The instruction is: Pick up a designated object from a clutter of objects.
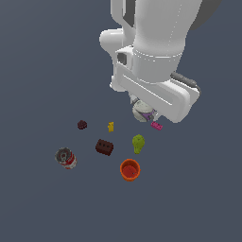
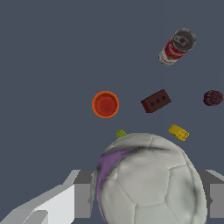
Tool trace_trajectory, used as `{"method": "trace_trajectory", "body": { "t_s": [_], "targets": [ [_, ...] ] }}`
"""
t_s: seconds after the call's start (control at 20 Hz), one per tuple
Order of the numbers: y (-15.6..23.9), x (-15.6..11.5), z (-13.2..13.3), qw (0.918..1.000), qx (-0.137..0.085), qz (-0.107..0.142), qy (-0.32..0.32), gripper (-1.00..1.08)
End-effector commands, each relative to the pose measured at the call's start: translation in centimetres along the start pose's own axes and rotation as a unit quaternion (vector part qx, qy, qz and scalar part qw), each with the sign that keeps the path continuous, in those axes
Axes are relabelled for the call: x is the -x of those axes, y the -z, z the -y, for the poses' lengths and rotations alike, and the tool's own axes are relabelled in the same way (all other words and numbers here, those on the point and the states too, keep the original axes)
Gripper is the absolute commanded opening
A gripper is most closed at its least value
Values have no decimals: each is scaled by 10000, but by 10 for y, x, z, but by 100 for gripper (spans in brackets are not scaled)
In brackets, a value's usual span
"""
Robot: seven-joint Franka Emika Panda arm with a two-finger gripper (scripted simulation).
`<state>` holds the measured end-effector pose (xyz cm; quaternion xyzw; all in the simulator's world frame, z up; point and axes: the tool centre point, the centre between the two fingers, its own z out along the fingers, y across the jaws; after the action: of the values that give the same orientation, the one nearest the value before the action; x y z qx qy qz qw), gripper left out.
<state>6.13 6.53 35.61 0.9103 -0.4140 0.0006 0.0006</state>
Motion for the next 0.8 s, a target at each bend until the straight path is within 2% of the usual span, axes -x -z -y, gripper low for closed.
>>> {"method": "trace_trajectory", "body": {
  "t_s": [0.0, 0.35, 0.75],
  "targets": [
    [21, 6, 8, 10000, 1, 1, -3, -100],
    [59, 16, 25, 10000, -3, 7, -1, -100],
    [75, 20, 32, 10000, -3, 7, -1, -100]
  ]
}}
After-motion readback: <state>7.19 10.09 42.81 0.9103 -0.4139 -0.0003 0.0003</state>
